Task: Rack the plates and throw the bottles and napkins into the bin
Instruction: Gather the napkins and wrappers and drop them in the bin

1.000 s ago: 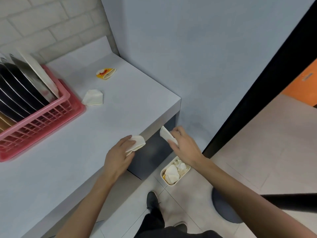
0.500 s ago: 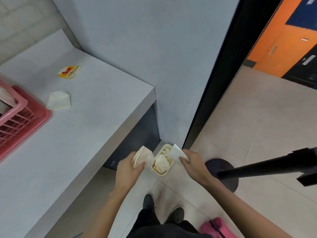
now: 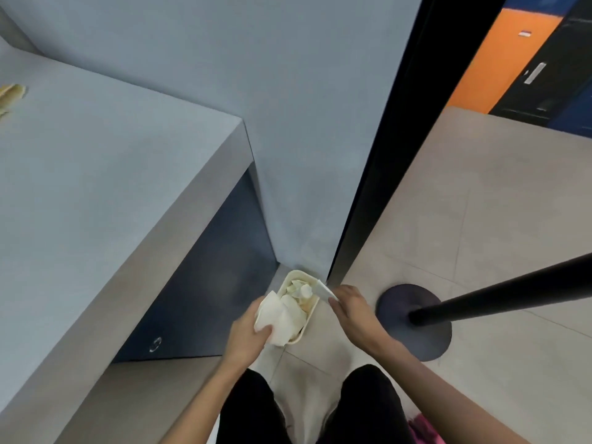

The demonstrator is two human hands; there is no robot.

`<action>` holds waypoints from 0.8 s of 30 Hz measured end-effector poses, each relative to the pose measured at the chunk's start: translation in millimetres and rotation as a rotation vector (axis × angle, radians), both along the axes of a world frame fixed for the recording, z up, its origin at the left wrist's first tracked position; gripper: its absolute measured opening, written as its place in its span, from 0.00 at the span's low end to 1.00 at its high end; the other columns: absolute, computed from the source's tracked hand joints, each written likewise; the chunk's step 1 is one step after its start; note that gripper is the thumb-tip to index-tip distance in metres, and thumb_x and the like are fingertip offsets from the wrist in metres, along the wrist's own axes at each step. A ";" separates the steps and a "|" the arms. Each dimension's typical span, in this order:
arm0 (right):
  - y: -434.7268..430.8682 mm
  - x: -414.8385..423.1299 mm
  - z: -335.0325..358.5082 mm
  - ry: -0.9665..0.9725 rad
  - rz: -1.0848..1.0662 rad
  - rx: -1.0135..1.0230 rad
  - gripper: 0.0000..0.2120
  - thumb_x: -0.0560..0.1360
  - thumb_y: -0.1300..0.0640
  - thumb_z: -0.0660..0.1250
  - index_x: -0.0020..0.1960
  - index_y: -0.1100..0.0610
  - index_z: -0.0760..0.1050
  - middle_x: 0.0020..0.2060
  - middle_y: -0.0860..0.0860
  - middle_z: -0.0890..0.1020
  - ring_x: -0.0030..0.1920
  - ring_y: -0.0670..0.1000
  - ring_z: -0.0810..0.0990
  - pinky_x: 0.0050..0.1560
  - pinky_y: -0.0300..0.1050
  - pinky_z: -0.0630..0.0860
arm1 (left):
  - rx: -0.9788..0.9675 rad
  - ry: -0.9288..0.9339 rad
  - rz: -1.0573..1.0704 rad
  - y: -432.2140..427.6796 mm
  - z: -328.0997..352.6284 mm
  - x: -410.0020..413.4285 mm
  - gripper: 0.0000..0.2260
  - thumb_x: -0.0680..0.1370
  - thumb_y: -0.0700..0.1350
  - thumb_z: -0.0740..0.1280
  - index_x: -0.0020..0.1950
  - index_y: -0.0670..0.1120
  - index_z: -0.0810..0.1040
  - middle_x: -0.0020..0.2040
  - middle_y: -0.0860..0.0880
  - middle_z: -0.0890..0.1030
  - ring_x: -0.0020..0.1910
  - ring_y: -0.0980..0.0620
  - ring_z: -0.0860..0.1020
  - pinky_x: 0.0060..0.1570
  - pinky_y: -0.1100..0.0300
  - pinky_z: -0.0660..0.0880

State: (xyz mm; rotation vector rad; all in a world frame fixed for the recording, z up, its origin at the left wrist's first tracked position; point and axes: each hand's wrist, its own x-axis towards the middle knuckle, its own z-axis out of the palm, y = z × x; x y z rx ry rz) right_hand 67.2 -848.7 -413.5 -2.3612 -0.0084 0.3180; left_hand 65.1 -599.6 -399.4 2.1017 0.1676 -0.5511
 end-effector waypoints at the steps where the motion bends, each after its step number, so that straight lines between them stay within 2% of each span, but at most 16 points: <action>1: 0.1 7.3 -27.1 -0.003 0.009 -0.010 0.15 0.83 0.54 0.57 0.66 0.57 0.75 0.60 0.52 0.79 0.62 0.52 0.73 0.59 0.35 0.63 | -0.005 -0.004 -0.017 -1.7 -25.9 8.3 0.27 0.75 0.36 0.67 0.70 0.58 0.71 0.55 0.61 0.79 0.54 0.55 0.78 0.49 0.53 0.81; 3: 0.0 21.1 -83.4 -0.010 0.045 -0.025 0.17 0.83 0.53 0.57 0.70 0.53 0.73 0.68 0.52 0.73 0.68 0.53 0.68 0.67 0.37 0.60 | 0.003 -0.010 -0.046 -3.0 -85.2 22.9 0.25 0.75 0.37 0.68 0.70 0.55 0.73 0.56 0.61 0.79 0.55 0.55 0.78 0.53 0.54 0.79; 5: 0.6 32.2 -137.3 -0.003 0.076 -0.010 0.18 0.83 0.53 0.58 0.72 0.50 0.72 0.74 0.51 0.67 0.72 0.53 0.64 0.71 0.41 0.58 | 0.054 0.000 -0.081 -2.0 -149.1 36.6 0.26 0.75 0.37 0.70 0.71 0.51 0.73 0.61 0.55 0.80 0.60 0.53 0.78 0.60 0.57 0.76; 8: 3.0 46.2 -208.9 0.009 0.146 -0.011 0.18 0.83 0.52 0.58 0.71 0.48 0.72 0.75 0.52 0.66 0.72 0.56 0.66 0.72 0.50 0.63 | 0.175 0.013 -0.222 -4.0 -236.6 56.4 0.27 0.74 0.37 0.72 0.72 0.52 0.73 0.67 0.51 0.78 0.64 0.52 0.76 0.64 0.64 0.70; 10: 2.5 63.3 -250.3 -0.025 0.198 -0.069 0.18 0.83 0.52 0.57 0.72 0.48 0.71 0.74 0.53 0.66 0.71 0.58 0.66 0.72 0.51 0.63 | 0.230 0.023 -0.367 -9.3 -285.7 74.7 0.27 0.75 0.38 0.72 0.72 0.53 0.73 0.68 0.50 0.77 0.66 0.51 0.75 0.64 0.67 0.67; 13: 13.9 83.5 -297.5 -0.096 0.262 -0.154 0.18 0.83 0.53 0.57 0.72 0.49 0.70 0.73 0.53 0.67 0.71 0.57 0.64 0.72 0.50 0.62 | 0.327 0.029 -0.595 -15.4 -343.1 92.9 0.26 0.77 0.41 0.70 0.73 0.55 0.71 0.67 0.49 0.73 0.67 0.49 0.72 0.67 0.59 0.68; 15: 21.3 97.1 -325.2 -0.156 0.305 -0.227 0.18 0.83 0.54 0.57 0.73 0.49 0.70 0.73 0.54 0.66 0.72 0.57 0.62 0.72 0.52 0.64 | 0.401 -0.005 -0.701 -17.5 -368.7 97.3 0.25 0.78 0.42 0.70 0.74 0.56 0.70 0.69 0.51 0.70 0.68 0.50 0.70 0.67 0.56 0.68; 18: 29.7 111.7 -357.7 -0.175 0.358 -0.359 0.19 0.84 0.53 0.56 0.74 0.50 0.67 0.75 0.56 0.62 0.74 0.58 0.59 0.71 0.55 0.65 | 0.573 -0.172 -0.780 -19.7 -388.8 93.8 0.27 0.77 0.46 0.70 0.75 0.55 0.68 0.68 0.53 0.67 0.67 0.51 0.69 0.63 0.56 0.69; 21: 35.5 105.8 -377.6 -0.087 0.393 -0.491 0.23 0.83 0.48 0.53 0.77 0.51 0.61 0.77 0.58 0.55 0.75 0.62 0.55 0.73 0.60 0.60 | 0.690 -0.324 -0.710 -21.0 -385.3 78.4 0.27 0.76 0.49 0.70 0.74 0.53 0.67 0.70 0.53 0.65 0.69 0.52 0.65 0.63 0.56 0.69; 24: 36.2 95.4 -381.0 -0.036 0.420 -0.564 0.22 0.83 0.45 0.51 0.74 0.51 0.65 0.76 0.59 0.56 0.73 0.64 0.57 0.72 0.60 0.61 | 0.706 -0.350 -0.616 -24.6 -373.1 50.0 0.22 0.78 0.47 0.65 0.73 0.53 0.68 0.73 0.53 0.64 0.72 0.51 0.63 0.64 0.56 0.68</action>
